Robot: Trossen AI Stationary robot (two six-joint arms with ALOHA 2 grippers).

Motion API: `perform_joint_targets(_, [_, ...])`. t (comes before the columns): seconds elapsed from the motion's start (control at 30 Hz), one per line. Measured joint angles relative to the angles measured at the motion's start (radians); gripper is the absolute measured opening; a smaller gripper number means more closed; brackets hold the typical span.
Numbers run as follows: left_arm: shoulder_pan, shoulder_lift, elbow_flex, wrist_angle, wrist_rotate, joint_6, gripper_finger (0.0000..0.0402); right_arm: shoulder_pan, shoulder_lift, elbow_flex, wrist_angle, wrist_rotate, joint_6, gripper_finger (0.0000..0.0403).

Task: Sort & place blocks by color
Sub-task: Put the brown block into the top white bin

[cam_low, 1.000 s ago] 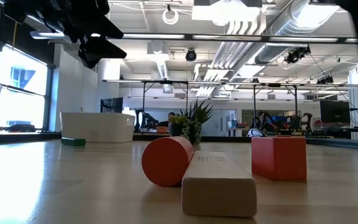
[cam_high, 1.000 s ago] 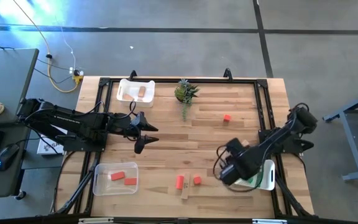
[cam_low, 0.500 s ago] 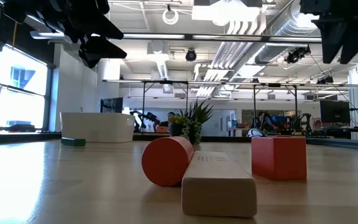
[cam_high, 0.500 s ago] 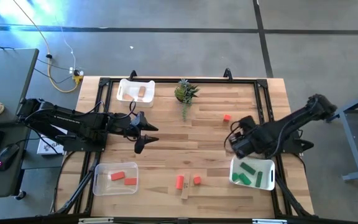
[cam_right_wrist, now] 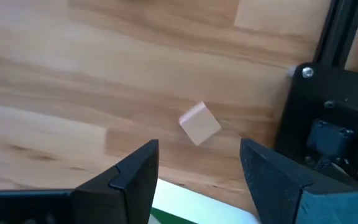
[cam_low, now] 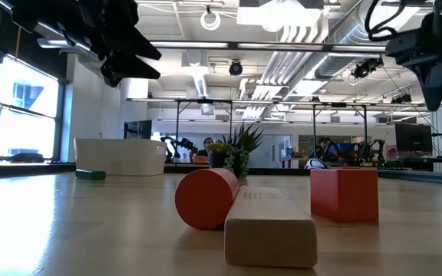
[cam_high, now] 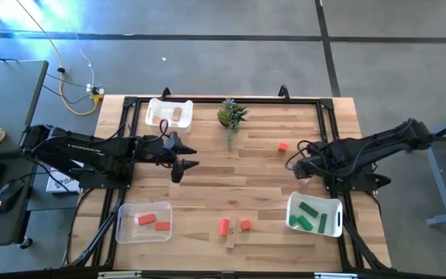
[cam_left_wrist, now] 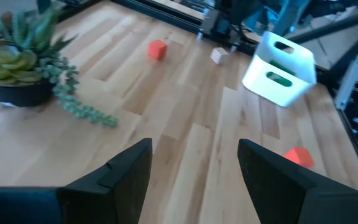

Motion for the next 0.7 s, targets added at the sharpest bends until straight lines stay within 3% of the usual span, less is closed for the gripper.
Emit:
perform_joint_targets(0.4, [0.1, 0.0, 0.0, 0.0, 0.005, 0.0, 0.0225, -0.164, 0.119, -0.025, 0.064, -0.15, -0.44, 0.021])
perform_joint_targets(0.7, [0.134, 0.0, 0.0, 0.0, 0.007, 0.001, 0.0225, -0.251, 0.264, -0.025, 0.077, -0.184, -0.643, 0.0244])
